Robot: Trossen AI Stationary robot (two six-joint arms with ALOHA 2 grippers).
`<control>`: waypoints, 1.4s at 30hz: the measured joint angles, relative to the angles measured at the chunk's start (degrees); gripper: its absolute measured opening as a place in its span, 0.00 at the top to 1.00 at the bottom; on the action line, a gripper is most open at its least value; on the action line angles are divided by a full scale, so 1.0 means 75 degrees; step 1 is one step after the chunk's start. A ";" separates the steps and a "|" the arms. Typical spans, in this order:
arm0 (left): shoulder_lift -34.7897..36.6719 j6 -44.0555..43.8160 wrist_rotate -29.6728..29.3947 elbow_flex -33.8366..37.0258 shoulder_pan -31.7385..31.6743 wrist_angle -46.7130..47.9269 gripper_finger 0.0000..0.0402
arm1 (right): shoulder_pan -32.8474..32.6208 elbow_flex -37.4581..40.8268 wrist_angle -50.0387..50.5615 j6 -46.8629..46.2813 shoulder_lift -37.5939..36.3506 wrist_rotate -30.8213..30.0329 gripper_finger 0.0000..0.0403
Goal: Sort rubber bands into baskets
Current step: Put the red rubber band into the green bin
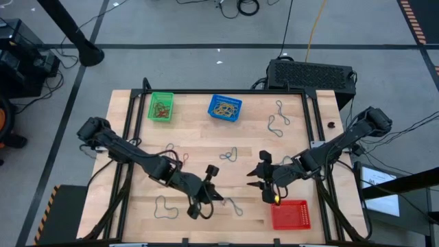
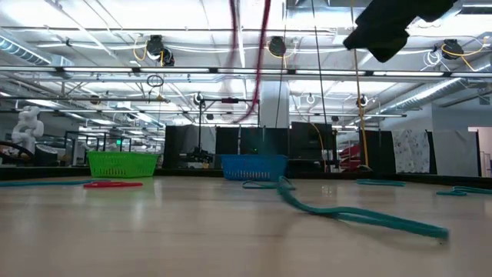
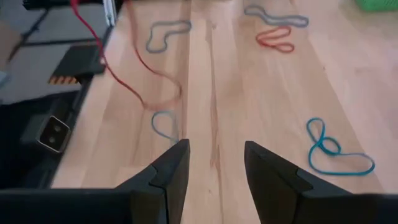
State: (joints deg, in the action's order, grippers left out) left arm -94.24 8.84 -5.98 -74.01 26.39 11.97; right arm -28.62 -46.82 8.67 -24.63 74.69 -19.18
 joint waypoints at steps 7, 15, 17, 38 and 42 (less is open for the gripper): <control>-0.0023 -0.0335 -0.0014 -0.0002 0.0050 0.0914 1.00 | 0.0029 0.0005 -0.0146 0.0038 0.0768 0.0539 0.64; 0.0702 -0.0331 -0.1008 -0.0003 -0.0053 0.1800 1.00 | 0.0179 0.0011 -0.0462 0.0232 0.1147 0.0611 0.64; 0.0959 -0.0330 -0.1236 0.0004 -0.0251 0.2152 1.00 | 0.0213 0.0011 -0.0740 0.0383 0.1152 0.0609 0.64; 0.4240 -0.0254 -0.1281 0.2267 -0.4320 0.3303 1.00 | 0.1649 0.0009 -0.1932 0.2692 0.1147 -0.0047 0.64; 0.4758 -0.0103 -0.1291 0.2628 -0.5360 0.3271 1.00 | 0.2185 0.0011 -0.1868 0.3075 0.1147 -0.0041 0.64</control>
State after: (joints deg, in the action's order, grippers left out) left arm -58.55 8.07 -15.66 -54.30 -13.81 36.50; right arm -12.23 -46.74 -5.34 -1.56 83.29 -19.49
